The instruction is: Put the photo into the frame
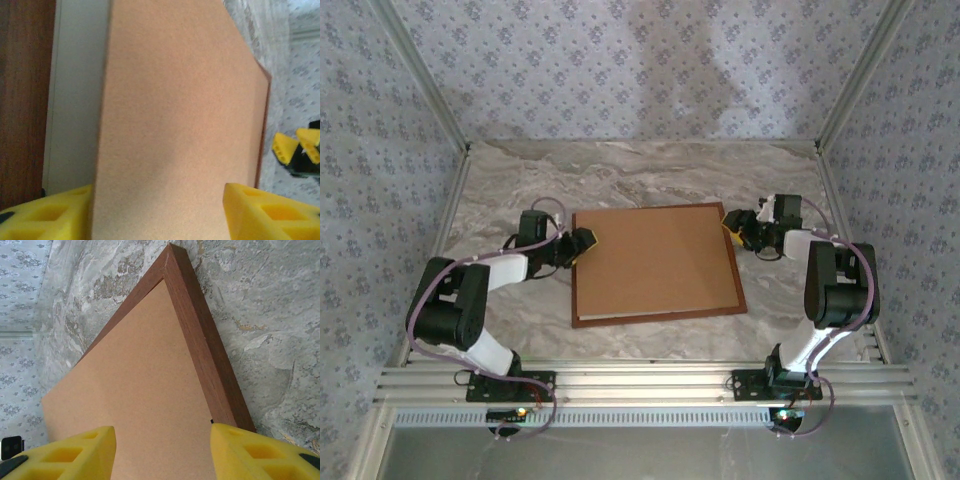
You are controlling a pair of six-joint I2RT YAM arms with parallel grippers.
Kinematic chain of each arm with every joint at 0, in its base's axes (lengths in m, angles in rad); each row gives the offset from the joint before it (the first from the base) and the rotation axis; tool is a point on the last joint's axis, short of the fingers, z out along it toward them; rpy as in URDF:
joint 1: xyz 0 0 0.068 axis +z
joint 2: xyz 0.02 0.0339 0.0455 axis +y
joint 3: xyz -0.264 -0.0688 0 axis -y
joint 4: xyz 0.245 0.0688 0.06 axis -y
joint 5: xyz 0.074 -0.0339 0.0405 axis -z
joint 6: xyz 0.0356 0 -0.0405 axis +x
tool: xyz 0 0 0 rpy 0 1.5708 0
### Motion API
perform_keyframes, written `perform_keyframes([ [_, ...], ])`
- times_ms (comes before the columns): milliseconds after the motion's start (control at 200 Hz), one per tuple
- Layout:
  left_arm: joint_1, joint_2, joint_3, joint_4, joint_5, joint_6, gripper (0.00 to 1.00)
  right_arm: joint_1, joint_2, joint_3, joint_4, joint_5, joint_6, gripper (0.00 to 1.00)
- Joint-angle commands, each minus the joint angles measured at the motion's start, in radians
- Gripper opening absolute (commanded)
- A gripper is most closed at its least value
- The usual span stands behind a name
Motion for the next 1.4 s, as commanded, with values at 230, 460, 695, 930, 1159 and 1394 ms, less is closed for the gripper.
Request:
perform_keyframes([
  [230,-0.022,0.004,0.099,-0.202,-0.052,0.125,0.87,0.007,0.013,-0.005,-0.015,0.002,-0.018,0.54],
  [460,-0.033,0.007,0.135,-0.284,-0.088,0.168,0.94,0.007,0.014,-0.003,-0.013,-0.005,-0.018,0.54],
  [695,-0.041,-0.014,0.162,-0.367,-0.145,0.215,0.97,0.007,0.02,-0.003,-0.01,-0.008,-0.018,0.55],
  [930,-0.042,-0.016,0.19,-0.446,-0.192,0.257,0.99,0.011,0.02,0.001,-0.015,-0.004,-0.021,0.55],
  [1159,-0.041,-0.045,0.223,-0.534,-0.298,0.317,1.0,0.03,0.01,0.023,-0.056,0.043,-0.061,0.55],
  [1394,-0.042,-0.08,0.232,-0.515,-0.381,0.314,0.98,0.147,0.024,0.178,-0.195,0.248,-0.267,0.61],
])
